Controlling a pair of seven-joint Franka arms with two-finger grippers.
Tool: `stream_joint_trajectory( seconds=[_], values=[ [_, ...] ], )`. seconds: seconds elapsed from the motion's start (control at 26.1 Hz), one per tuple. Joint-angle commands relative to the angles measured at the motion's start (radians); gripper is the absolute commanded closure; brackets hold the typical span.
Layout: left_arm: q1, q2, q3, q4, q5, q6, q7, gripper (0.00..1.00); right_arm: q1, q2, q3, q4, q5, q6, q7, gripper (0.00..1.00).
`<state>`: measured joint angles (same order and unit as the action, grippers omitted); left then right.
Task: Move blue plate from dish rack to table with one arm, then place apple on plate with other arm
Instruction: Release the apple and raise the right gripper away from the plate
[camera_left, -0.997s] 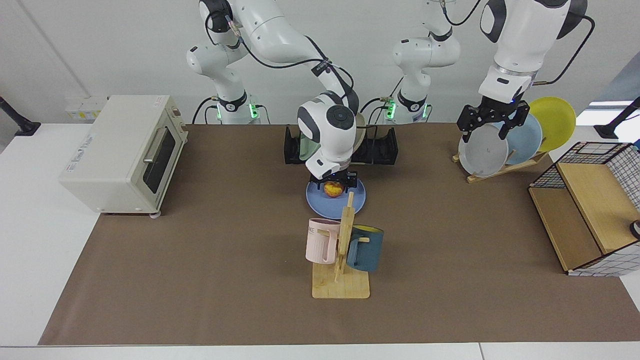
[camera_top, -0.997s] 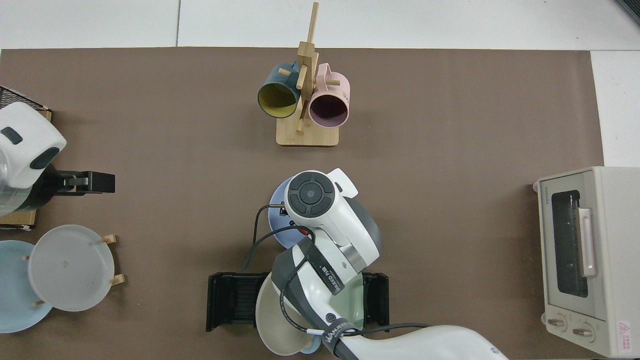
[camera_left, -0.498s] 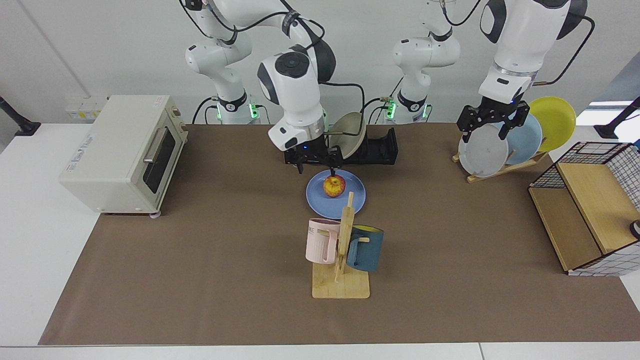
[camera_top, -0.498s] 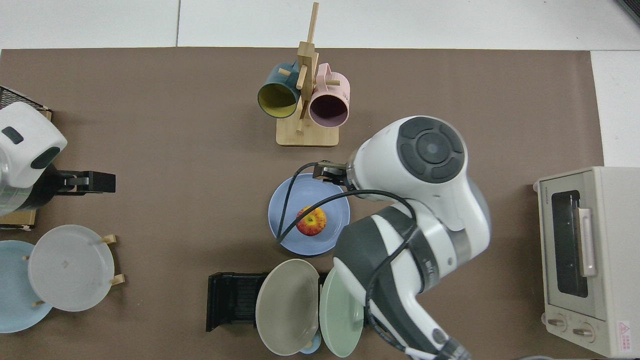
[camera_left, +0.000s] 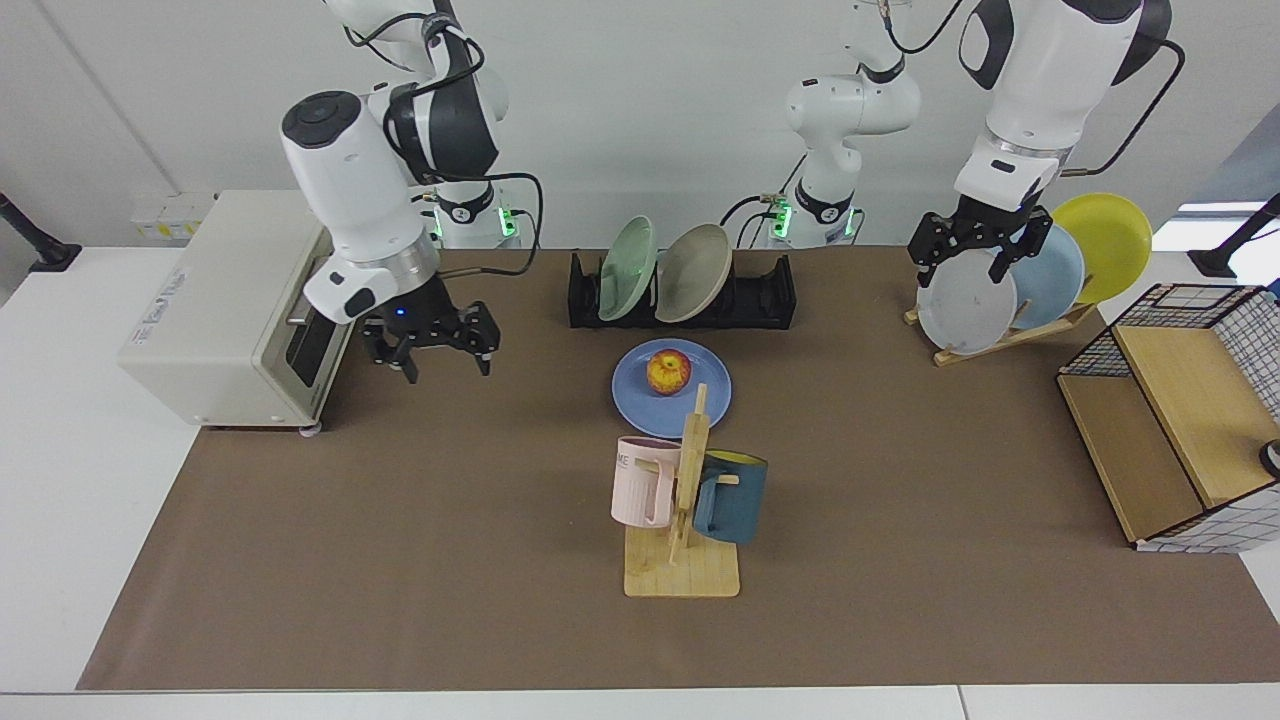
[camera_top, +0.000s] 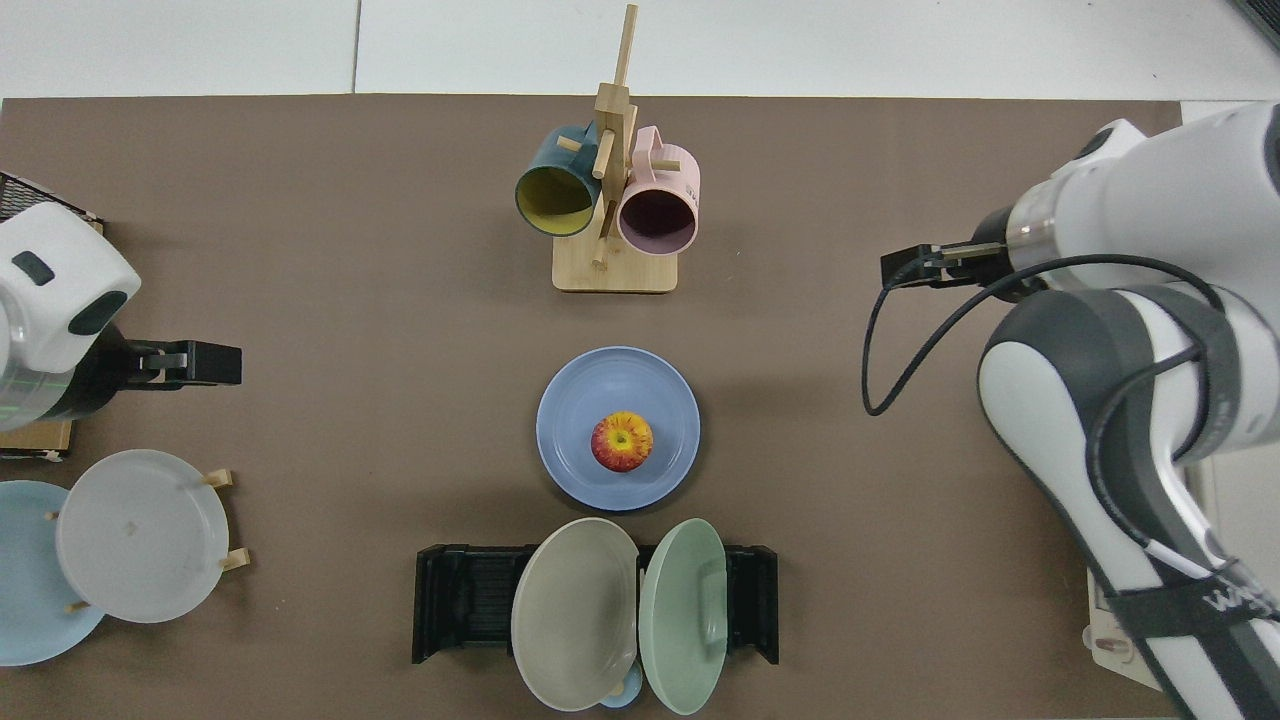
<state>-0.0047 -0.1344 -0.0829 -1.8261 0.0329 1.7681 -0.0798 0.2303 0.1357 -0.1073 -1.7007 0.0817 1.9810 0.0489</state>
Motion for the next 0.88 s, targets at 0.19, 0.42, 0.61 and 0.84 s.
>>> stream_joint_trajectory(
  seconds=[0.19,0.42,0.61,0.84],
  values=[
    [0.048,0.030,-0.002,0.039,-0.082,-0.010,0.032,0.00,-0.126,-0.102,0.014,-0.004,-0.100,-0.142,-0.185,0.00],
    [0.046,0.029,-0.003,0.039,-0.079,-0.010,0.032,0.00,-0.187,-0.068,0.004,0.188,-0.017,-0.372,-0.199,0.00],
    [0.048,0.029,-0.005,0.037,-0.079,-0.010,0.032,0.00,-0.181,-0.094,0.006,0.152,-0.016,-0.357,-0.182,0.00],
    [0.046,0.029,-0.005,0.037,-0.076,-0.010,0.032,0.00,-0.183,-0.146,0.006,0.062,-0.019,-0.311,-0.182,0.00]
  ],
)
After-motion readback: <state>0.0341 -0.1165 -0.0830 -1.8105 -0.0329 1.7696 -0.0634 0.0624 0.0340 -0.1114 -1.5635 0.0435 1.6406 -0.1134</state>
